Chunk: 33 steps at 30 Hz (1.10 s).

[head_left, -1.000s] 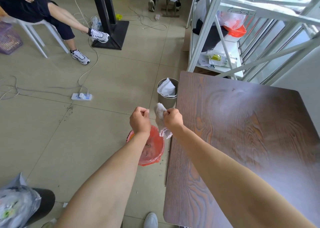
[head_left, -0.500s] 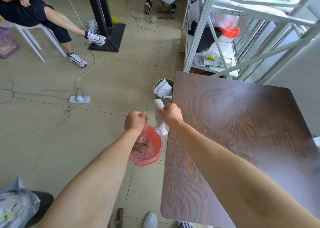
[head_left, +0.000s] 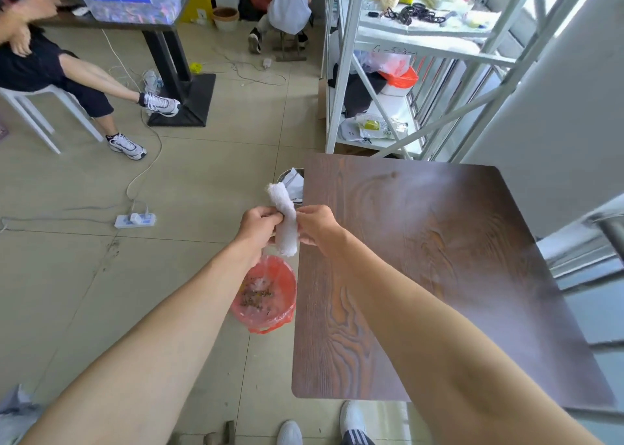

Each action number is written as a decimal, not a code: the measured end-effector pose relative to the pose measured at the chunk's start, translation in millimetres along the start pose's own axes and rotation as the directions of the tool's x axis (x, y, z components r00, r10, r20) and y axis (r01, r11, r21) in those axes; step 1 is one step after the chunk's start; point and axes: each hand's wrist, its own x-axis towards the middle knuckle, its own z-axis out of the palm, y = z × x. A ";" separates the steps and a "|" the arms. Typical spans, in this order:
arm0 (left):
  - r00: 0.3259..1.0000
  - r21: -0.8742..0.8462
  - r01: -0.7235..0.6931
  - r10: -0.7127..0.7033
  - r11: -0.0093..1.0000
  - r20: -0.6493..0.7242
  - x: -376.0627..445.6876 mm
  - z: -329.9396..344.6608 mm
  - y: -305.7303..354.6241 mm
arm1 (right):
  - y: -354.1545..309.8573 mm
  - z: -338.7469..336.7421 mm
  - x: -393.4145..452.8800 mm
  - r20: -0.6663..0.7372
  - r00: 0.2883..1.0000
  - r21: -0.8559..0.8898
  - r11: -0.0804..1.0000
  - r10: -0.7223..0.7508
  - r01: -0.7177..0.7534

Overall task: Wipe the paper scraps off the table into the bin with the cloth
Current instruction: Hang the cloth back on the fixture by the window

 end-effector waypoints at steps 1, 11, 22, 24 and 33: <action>1.000 0.021 -0.027 0.027 0.999 -0.003 -5.1 5.2 6.3 | -0.7 -8.4 -9.4 0.034 0.999 0.002 0.999 0.039 -0.039; 0.975 -0.093 0.006 0.015 0.996 0.221 -52.5 100.5 47.9 | 10.6 -116.5 -80.6 -0.379 0.918 0.005 0.992 -0.115 0.126; 0.837 -0.042 0.115 -0.074 0.993 0.542 -114.5 274.2 45.5 | 50.7 -261.6 -143.8 -0.687 0.708 -0.144 0.986 -0.165 0.089; 0.833 0.020 0.100 -0.095 0.995 0.545 -121.1 309.2 41.4 | 61.1 -290.6 -154.4 -0.696 0.689 -0.226 0.973 -0.201 0.056; 0.830 0.055 0.108 -0.121 0.993 0.544 -149.9 445.6 35.7 | 101.5 -418.6 -174.9 -0.801 0.532 -0.343 0.939 -0.274 -0.033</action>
